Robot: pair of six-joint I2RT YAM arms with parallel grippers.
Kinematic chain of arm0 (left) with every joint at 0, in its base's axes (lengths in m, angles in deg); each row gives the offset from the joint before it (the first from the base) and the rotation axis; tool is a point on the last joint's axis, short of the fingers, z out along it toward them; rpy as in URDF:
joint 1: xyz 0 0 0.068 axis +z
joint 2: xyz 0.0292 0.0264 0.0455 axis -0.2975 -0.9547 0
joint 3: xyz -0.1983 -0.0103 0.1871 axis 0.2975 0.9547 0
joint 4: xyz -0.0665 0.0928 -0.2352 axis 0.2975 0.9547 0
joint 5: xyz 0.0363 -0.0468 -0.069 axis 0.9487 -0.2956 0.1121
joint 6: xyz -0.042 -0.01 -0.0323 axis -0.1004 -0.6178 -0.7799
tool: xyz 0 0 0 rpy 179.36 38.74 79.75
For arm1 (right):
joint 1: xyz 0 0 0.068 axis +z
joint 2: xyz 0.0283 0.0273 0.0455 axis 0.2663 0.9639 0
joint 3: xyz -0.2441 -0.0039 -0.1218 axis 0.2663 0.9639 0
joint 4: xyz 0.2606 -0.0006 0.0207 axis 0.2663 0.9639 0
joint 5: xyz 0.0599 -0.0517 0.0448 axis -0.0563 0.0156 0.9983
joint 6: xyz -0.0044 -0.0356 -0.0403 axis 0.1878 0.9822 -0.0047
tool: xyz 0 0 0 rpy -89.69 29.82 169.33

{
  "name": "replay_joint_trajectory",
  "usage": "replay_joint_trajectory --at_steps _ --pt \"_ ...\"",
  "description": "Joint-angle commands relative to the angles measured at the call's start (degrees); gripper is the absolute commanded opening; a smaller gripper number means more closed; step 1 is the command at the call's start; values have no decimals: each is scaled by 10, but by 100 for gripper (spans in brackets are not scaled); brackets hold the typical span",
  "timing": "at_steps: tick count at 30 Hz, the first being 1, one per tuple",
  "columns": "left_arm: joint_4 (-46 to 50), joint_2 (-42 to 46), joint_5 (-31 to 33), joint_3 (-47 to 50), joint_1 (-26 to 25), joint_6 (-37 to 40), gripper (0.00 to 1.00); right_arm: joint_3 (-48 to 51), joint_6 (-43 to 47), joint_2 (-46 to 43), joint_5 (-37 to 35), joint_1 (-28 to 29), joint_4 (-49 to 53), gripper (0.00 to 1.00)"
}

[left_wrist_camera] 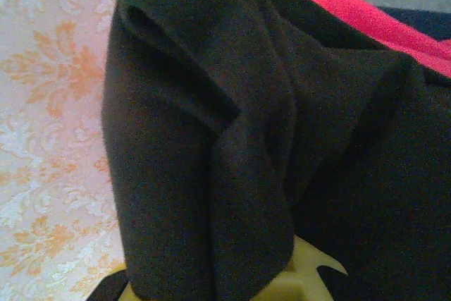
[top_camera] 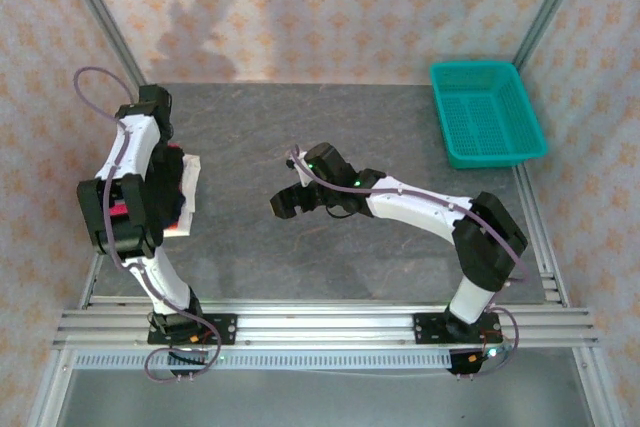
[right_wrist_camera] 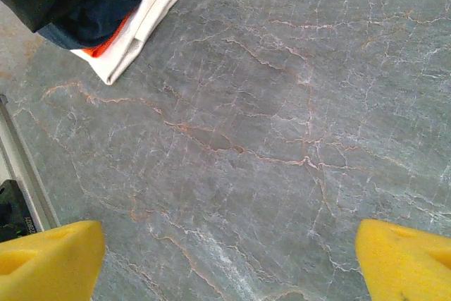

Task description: Fold and stack the t-shirts

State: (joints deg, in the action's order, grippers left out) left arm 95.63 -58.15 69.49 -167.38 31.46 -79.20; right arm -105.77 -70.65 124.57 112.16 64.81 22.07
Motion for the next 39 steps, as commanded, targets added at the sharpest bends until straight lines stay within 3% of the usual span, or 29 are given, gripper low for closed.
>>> replay_joint_trajectory --at_steps 1,10,19,30,39 --pt "-14 31 18 2 6 -19 0 -16 -11 8 -10 2 3 92" --pt "-4 110 -55 12 7 -6 0 -14 -16 6 -5 2 -4 92" --pt "10 137 -64 6 7 7 0 -6 -18 1 -4 1 -10 92" --pt "15 39 26 -37 31 10 0 -13 -17 8 -4 2 -7 92" --pt "3 -49 51 -34 39 -25 0 -36 -12 14 -2 2 9 92"
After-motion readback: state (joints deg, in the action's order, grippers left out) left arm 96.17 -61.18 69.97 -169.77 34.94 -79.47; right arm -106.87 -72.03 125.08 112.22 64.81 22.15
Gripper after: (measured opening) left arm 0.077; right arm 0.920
